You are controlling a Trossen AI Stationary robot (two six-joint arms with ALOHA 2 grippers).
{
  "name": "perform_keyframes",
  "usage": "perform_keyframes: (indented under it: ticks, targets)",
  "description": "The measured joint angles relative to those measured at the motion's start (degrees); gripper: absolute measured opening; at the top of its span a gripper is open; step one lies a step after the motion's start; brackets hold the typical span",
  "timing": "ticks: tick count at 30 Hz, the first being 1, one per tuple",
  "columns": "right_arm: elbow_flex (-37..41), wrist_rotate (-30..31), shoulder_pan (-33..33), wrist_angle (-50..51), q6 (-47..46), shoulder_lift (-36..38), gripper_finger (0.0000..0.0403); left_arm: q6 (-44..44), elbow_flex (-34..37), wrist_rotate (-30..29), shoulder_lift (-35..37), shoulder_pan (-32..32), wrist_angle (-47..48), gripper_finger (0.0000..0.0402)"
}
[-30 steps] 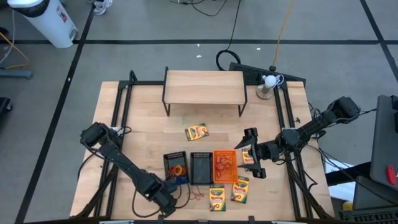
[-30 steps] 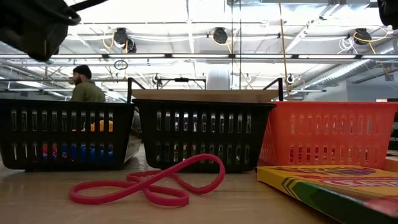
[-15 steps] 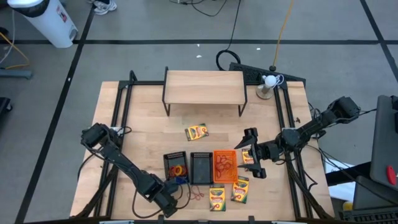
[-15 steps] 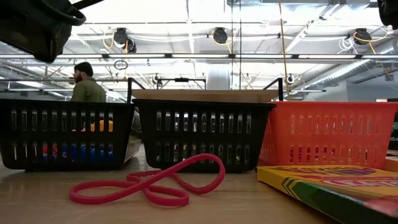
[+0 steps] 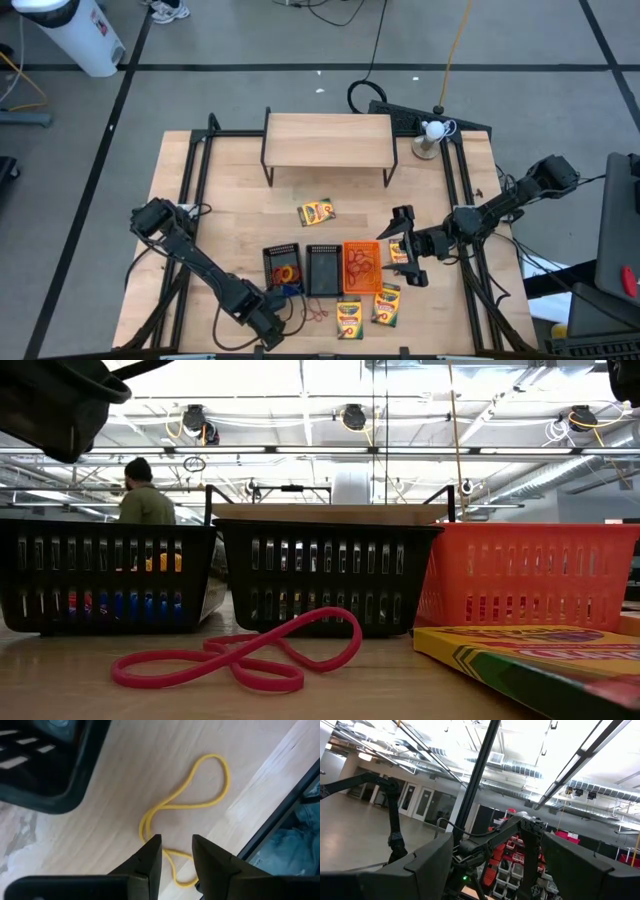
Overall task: Pick & Place Office Desk Supplies
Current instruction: Put the yellow rubber band into the orange bin
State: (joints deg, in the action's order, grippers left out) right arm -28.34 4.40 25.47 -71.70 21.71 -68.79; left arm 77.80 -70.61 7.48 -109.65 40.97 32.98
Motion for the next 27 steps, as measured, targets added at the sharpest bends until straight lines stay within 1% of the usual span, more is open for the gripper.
perform_keyframes:
  ticks: [3, 8, 11, 17, 24, 27]
  targets:
    - [0.0, 0.0, 0.01, 0.23, 0.0, 0.0, 0.0288, 0.2, 0.0, 0.32, 0.01, -0.02, 0.39, 0.0106]
    - [0.0, 0.0, 0.02, 0.37, 0.0, 0.0, 0.0288, 1.57, -0.02, 3.78, 0.01, -0.02, 1.63, 0.0106]
    - [0.0, 0.0, 0.0, 0.37, 0.0, 0.0, 0.0288, 1.9, -0.02, 4.11, 0.0, 0.02, 1.82, 0.0106]
    - [0.0, 0.0, 0.0, 0.41, 0.0, 0.0, 0.0288, 1.92, -0.04, 1.18, 0.01, 0.0, 1.8, 0.0106]
    - [0.0, 0.0, 0.02, 0.61, 0.0, 0.0, 0.0288, 2.04, -0.07, -0.13, 0.01, 0.0, 2.36, 0.0106]
    - [0.0, 0.0, 0.01, 0.77, -0.01, 0.0, 0.0288, 2.35, -0.08, -0.6, 0.01, -0.02, 4.02, 0.0106]
